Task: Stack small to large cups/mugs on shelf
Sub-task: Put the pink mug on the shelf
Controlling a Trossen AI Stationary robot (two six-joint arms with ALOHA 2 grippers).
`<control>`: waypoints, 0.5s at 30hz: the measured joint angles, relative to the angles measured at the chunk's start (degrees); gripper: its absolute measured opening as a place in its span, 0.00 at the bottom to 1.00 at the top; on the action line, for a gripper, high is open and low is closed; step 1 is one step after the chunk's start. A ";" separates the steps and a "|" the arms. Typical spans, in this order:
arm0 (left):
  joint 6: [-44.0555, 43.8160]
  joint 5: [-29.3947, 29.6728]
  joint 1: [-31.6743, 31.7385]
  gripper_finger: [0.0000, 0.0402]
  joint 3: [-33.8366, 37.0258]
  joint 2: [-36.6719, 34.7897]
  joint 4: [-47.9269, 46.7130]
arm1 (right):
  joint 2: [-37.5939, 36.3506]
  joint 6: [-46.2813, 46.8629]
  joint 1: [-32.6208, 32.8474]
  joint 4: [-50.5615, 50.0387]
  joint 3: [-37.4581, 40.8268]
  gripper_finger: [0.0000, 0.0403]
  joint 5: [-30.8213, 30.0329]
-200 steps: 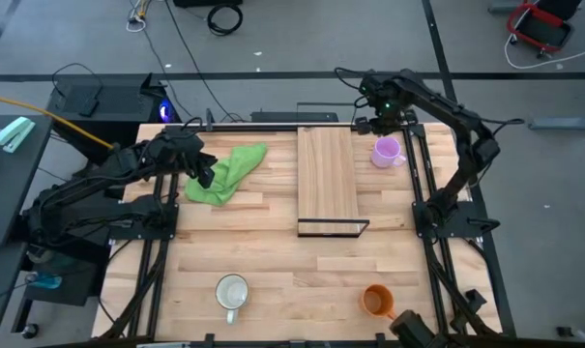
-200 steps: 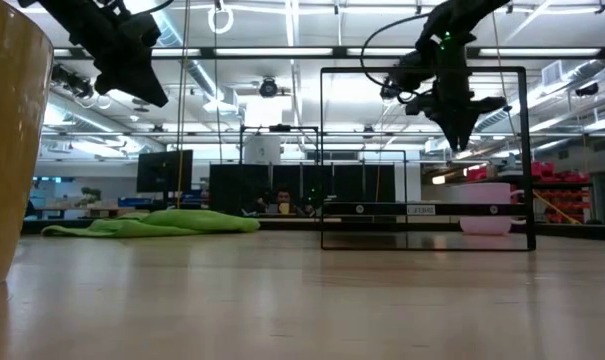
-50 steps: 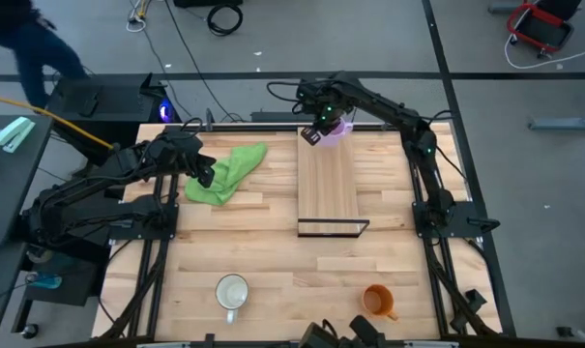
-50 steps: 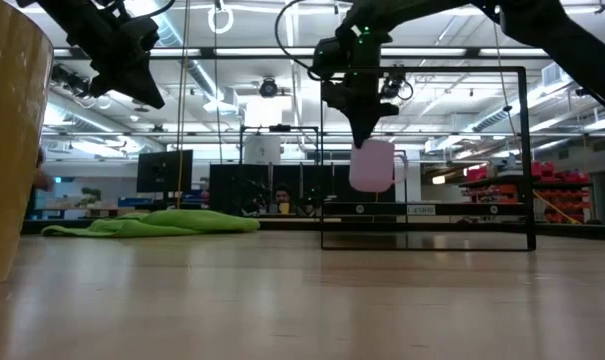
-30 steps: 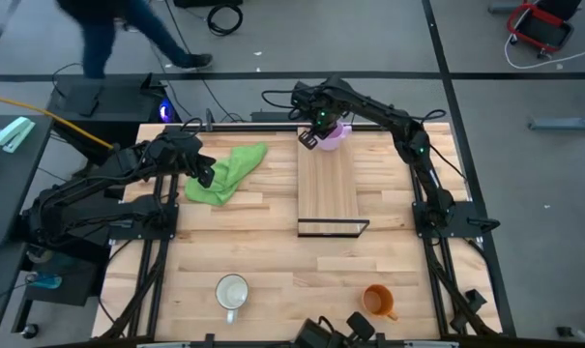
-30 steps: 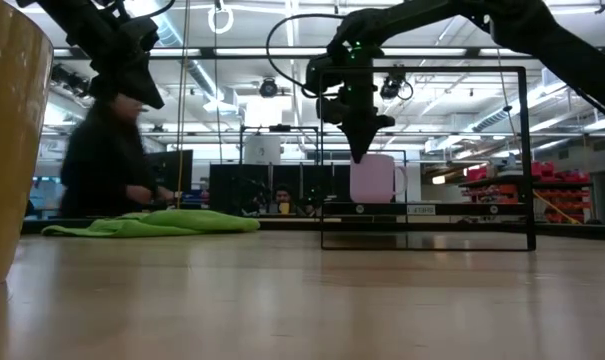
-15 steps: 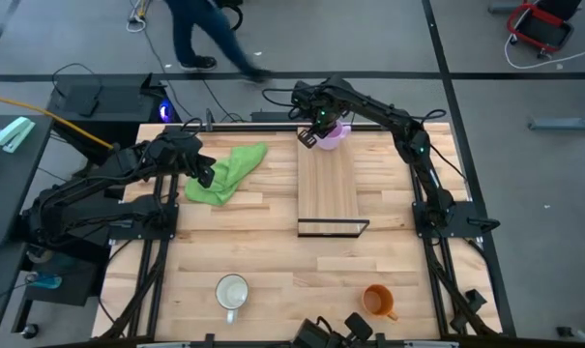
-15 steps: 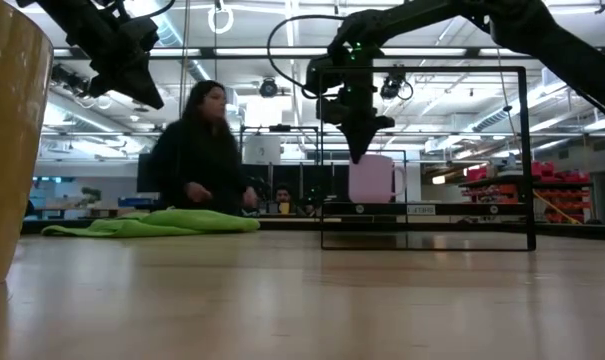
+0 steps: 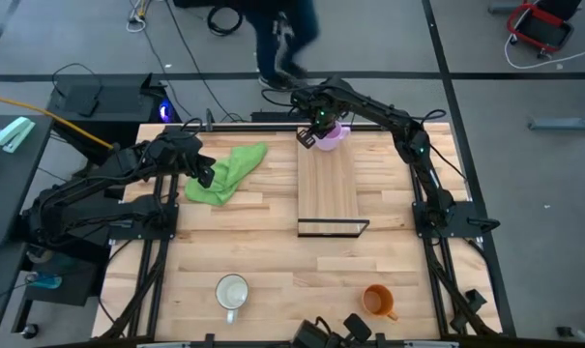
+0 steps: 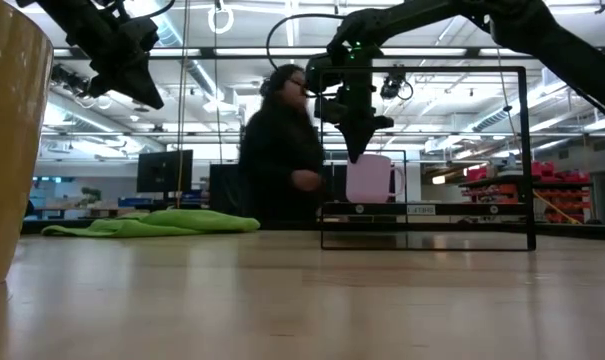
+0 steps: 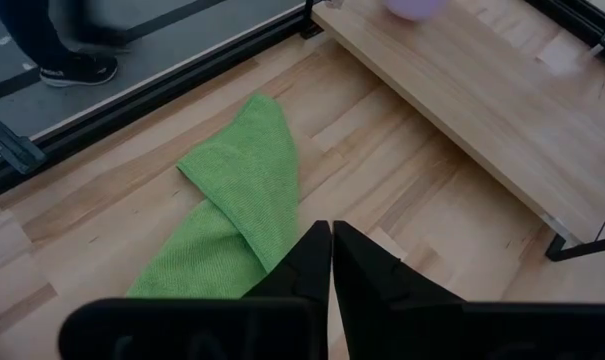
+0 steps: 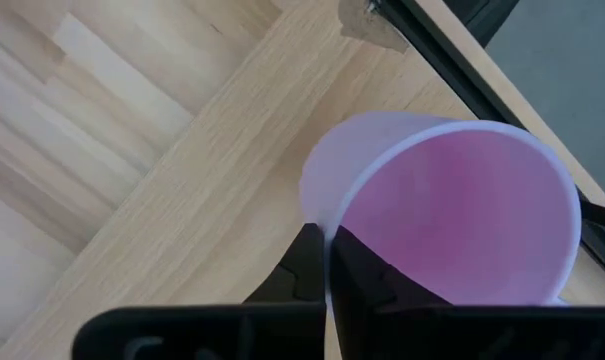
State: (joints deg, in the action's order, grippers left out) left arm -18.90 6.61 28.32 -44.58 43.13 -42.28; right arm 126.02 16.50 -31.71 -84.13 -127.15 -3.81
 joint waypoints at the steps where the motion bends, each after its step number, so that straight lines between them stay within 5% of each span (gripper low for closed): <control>1: 0.00 0.00 0.00 0.05 0.00 0.00 0.00 | 0.00 0.03 -0.01 0.07 0.00 0.01 0.03; 15: 0.00 0.00 0.00 0.07 0.00 0.00 0.02 | -0.20 -0.08 0.40 2.64 3.43 0.01 -0.02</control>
State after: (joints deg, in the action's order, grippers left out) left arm -18.90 6.61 28.32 -44.58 43.13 -42.26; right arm 125.82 16.43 -31.31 -81.50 -123.72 -3.84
